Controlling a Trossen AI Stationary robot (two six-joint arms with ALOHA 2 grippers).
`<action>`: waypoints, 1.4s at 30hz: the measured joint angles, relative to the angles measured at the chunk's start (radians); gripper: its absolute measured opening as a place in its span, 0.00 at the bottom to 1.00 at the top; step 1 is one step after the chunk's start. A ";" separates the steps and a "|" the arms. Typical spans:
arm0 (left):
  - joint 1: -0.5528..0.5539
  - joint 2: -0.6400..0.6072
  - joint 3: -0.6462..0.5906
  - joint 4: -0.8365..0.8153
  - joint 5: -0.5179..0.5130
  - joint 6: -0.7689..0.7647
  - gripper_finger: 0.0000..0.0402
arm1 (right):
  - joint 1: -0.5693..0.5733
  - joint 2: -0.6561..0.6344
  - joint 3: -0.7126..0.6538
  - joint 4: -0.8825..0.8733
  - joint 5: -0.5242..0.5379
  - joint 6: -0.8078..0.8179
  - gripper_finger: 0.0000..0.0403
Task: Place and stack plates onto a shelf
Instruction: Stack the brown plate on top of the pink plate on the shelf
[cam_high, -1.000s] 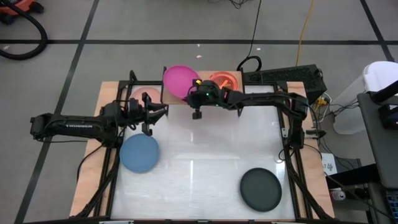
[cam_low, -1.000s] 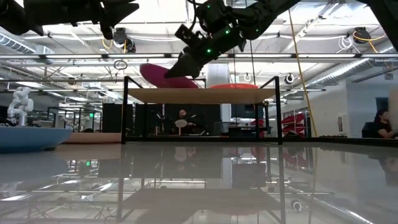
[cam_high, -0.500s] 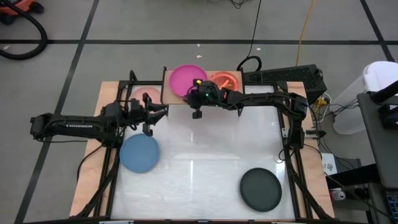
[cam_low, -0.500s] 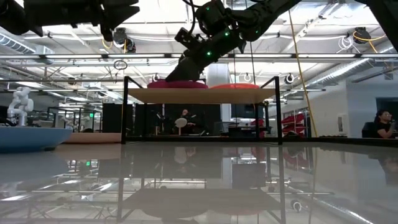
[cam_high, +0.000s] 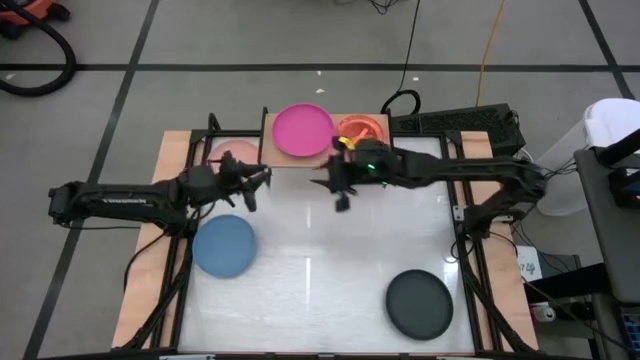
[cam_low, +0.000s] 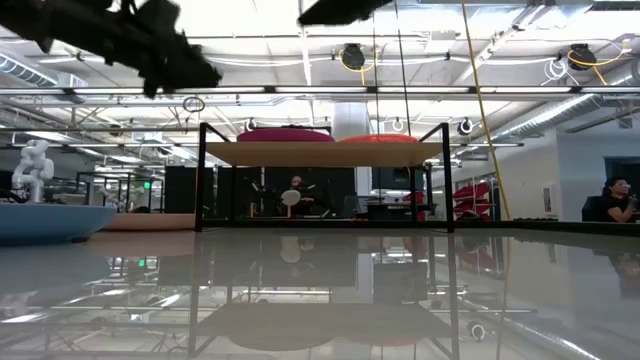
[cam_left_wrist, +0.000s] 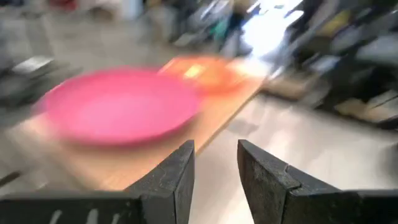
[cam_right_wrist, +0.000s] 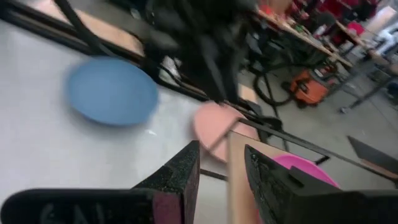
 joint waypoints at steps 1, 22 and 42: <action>0.000 0.007 0.022 -0.083 -0.044 -0.016 0.32 | 0.019 -0.035 -0.031 0.013 -0.001 0.008 0.28; 0.061 0.439 0.207 -0.919 -0.186 -0.162 0.31 | 0.298 -0.526 -0.703 0.704 0.209 -0.049 0.28; 0.261 0.734 0.207 -0.836 -0.171 -0.066 0.29 | 0.298 -0.534 -0.707 0.677 0.209 -0.022 0.28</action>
